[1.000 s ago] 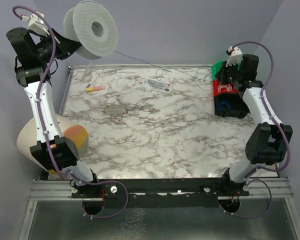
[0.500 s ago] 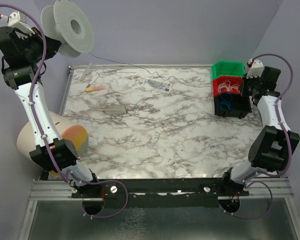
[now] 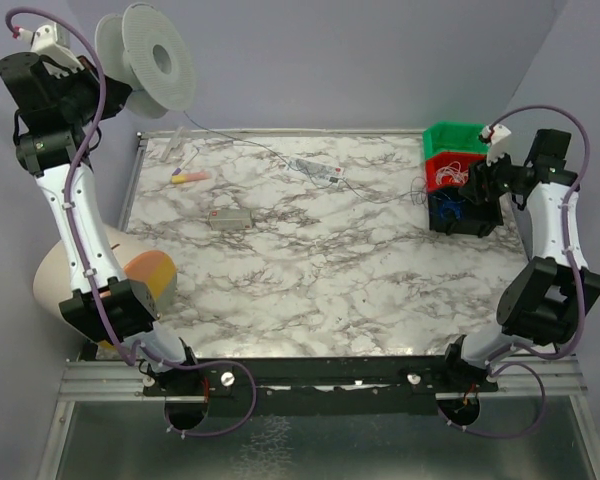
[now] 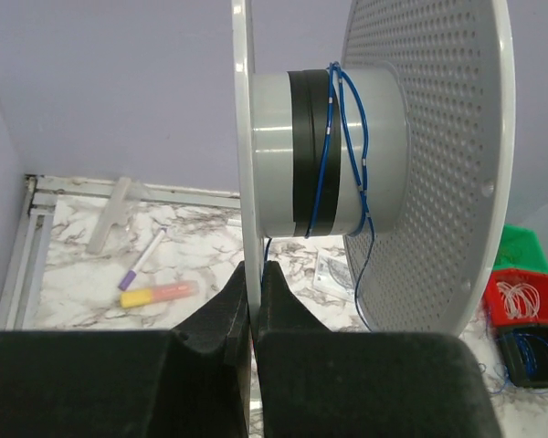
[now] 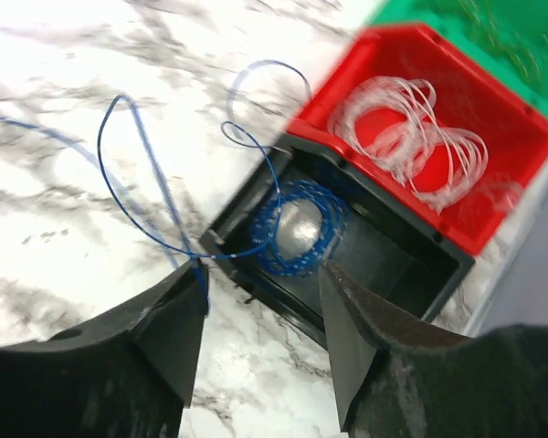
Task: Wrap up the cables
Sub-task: Wrap the cable around the cable reel.
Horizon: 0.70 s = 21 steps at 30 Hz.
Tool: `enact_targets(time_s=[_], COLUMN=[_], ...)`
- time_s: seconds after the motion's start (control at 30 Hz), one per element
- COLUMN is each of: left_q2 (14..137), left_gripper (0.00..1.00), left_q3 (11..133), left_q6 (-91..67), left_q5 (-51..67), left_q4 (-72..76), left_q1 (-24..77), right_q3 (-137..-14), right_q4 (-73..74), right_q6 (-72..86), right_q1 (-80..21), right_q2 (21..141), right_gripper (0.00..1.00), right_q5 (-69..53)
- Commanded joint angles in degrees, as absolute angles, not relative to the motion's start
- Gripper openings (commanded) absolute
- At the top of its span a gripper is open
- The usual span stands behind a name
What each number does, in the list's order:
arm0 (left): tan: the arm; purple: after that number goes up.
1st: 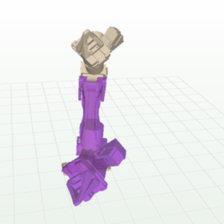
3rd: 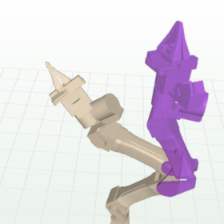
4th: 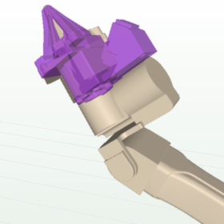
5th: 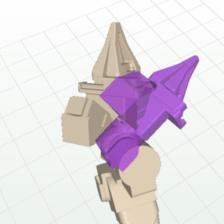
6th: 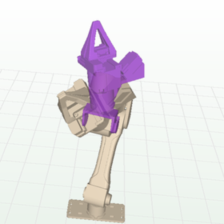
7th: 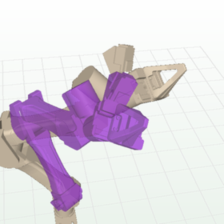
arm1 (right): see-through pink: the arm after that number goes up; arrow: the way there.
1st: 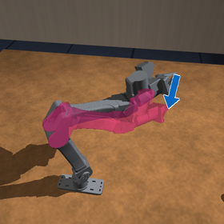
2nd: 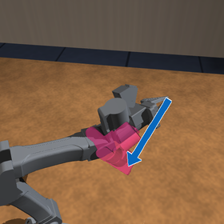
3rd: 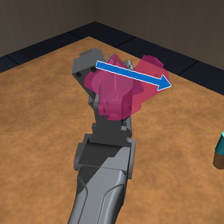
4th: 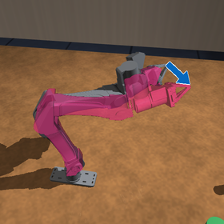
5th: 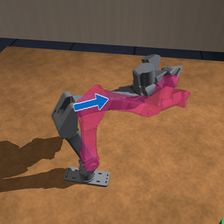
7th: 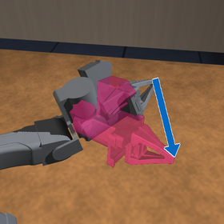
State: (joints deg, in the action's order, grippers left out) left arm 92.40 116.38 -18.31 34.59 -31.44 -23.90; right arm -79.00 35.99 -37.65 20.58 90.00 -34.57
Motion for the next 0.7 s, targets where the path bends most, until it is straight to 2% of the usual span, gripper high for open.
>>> enact_targets(time_s=[0.0, 0.17, 0.3, 0.47, 0.63, 0.67], left_q2=[89.48, 89.75, 91.41, 93.37, 94.26, 94.28], left_gripper=[0.00, 0.00, 0.00, 0.00, 0.00, 0.00], left_q3=[115.82, 114.88, 116.34, 117.90, 116.54, 116.02], left_q6=[-16.34, -13.24, -13.15, -13.46, -15.22, -16.20], left_q5=[37.79, 36.48, 35.91, 36.47, 38.93, 40.19], left_q4=[-27.77, -28.57, -28.83, -28.61, -26.18, -25.00], left_q1=[-18.14, -8.87, -3.57, 2.07, 6.00, 6.31], right_q3=[-89.13, -98.79, -102.51, -96.43, -81.49, -80.55], right_q4=[57.36, 75.01, 82.65, 60.96, 24.57, 20.92], right_q6=[-53.78, -65.71, -70.79, -52.44, -31.33, -29.21], right_q1=[19.81, 12.15, -0.20, -7.32, -16.01, -17.15], right_q2=[88.54, 89.78, 92.03, 89.30, 84.79, 85.84], right_gripper=[0.58, 0.70, 0.74, 0.75, 0.77, 0.78], right_q5=[-51.48, -60.13, -53.66, -61.30, -57.46, -56.58])
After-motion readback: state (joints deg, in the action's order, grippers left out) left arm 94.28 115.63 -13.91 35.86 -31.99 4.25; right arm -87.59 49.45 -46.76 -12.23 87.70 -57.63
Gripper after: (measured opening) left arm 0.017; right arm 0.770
